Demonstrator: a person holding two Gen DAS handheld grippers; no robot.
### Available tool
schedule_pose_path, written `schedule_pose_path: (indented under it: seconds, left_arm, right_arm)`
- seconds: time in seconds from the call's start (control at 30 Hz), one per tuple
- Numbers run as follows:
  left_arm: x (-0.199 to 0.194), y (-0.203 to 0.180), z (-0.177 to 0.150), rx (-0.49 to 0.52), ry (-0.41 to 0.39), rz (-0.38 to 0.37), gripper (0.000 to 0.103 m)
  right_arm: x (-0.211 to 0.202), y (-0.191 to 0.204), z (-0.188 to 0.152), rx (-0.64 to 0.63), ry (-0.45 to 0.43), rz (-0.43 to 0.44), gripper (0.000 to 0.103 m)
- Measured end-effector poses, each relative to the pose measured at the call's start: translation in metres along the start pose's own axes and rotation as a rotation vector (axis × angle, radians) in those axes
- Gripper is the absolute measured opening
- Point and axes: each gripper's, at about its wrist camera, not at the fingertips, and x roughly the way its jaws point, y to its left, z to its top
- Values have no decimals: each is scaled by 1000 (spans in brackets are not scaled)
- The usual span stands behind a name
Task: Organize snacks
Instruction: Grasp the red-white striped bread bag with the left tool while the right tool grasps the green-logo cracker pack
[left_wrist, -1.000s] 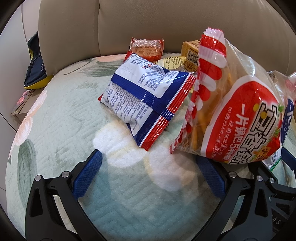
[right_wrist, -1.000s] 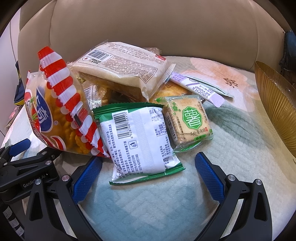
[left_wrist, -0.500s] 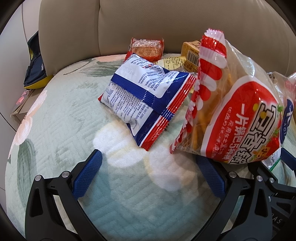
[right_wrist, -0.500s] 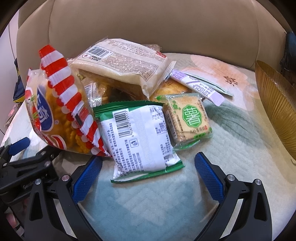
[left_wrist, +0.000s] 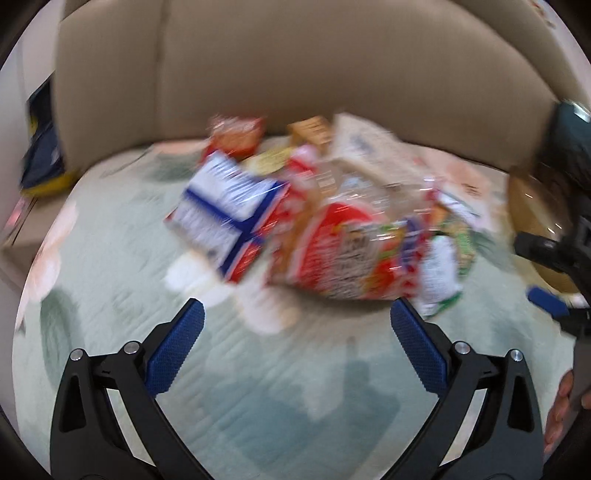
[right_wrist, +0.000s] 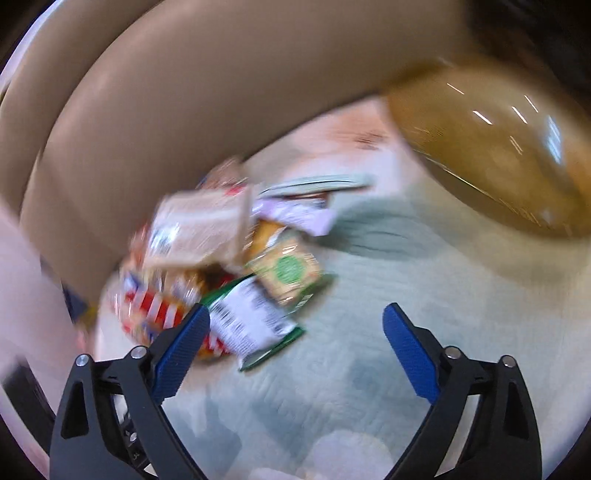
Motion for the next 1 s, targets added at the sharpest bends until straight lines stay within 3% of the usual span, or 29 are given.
schedule_pose_path:
  seconds: [0.1, 0.2, 0.23, 0.3, 0.43, 0.57, 0.63, 0.73, 0.87, 1.0]
  left_arm:
    - [7, -21, 2, 93, 20, -27, 100]
    - [10, -38, 5, 172, 21, -20, 100]
    - [12, -39, 8, 182, 20, -19, 100]
    - [16, -39, 16, 185, 17, -36, 100]
    - [26, -29, 29, 163, 20, -33, 100]
    - [37, -22, 46, 128, 42, -72, 100]
    - [43, -23, 51, 124, 62, -83, 99]
    - [46, -25, 56, 151, 76, -76, 77]
    - [42, -15, 63, 130, 110, -108, 70]
    - [26, -9, 67, 119, 105, -52, 68]
  right_arm:
    - [9, 16, -4, -80, -1, -22, 90]
    - [19, 9, -2, -55, 0, -10, 75]
    - [21, 6, -1, -55, 20, -18, 63]
    - [26, 7, 7, -77, 85, -24, 53]
    - [38, 3, 29, -103, 117, -21, 53]
    - [69, -10, 27, -87, 198, -37, 55]
    - [77, -17, 25, -34, 197, 16, 50]
    - [82, -15, 24, -64, 208, 13, 47]
    - [78, -10, 19, -66, 201, 36, 45]
    - [49, -13, 26, -37, 132, 68, 45]
